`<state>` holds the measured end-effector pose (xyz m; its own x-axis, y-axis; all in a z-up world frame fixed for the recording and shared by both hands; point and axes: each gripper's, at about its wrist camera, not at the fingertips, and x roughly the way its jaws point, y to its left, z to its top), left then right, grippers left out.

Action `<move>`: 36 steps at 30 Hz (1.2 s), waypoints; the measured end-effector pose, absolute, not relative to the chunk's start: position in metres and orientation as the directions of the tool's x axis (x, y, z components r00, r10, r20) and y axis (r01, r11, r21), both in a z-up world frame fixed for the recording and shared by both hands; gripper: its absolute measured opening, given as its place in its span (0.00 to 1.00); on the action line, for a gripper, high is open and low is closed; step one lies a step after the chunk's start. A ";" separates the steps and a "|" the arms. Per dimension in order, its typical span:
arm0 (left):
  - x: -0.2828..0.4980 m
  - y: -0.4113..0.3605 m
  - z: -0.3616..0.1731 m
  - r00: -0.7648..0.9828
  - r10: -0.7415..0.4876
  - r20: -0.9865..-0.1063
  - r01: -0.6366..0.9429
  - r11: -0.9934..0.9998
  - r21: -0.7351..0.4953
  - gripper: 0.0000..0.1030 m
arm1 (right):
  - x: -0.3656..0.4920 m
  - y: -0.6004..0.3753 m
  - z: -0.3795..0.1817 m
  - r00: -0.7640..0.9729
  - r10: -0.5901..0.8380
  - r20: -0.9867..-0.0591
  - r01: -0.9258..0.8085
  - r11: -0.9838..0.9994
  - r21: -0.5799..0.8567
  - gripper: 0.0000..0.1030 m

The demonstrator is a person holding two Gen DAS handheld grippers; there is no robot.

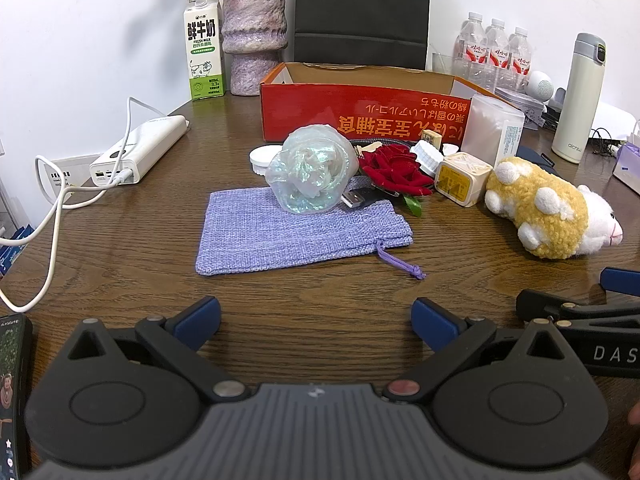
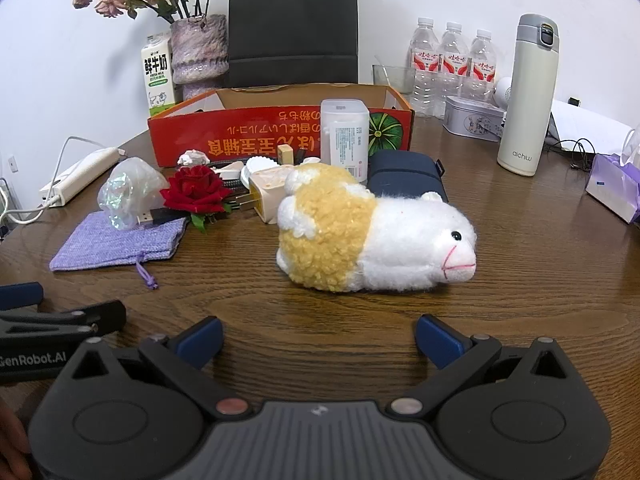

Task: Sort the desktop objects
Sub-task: 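Grasp the white-and-yellow plush sheep with the right gripper while left gripper reaches glittery bag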

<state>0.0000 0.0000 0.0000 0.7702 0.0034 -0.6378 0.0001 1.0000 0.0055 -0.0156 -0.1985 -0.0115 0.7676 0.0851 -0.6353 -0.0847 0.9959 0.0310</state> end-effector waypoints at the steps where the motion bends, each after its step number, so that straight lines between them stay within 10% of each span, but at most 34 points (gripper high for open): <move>1: 0.000 0.000 0.000 0.770 0.003 -0.638 0.000 1.000 0.005 1.00 | -0.016 -0.198 -0.012 0.767 0.085 -0.636 -0.085 0.996 0.030 1.00; 27: 0.000 0.003 0.004 0.778 -0.017 -0.629 0.023 1.000 0.001 1.00 | -0.010 -0.195 -0.009 0.750 0.109 -0.652 -0.130 0.991 0.017 1.00; 36: 0.041 0.030 0.057 0.830 0.054 -0.554 -0.083 0.996 -0.026 1.00 | -0.027 -0.252 0.029 0.858 0.122 -0.499 0.034 0.956 0.292 0.91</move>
<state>0.0409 0.0299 0.0575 0.8305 0.0543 -0.5544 -0.0827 0.9962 -0.0264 -0.0266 -0.2519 0.0286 0.8580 0.1220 -0.4989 0.0339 0.9558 0.2921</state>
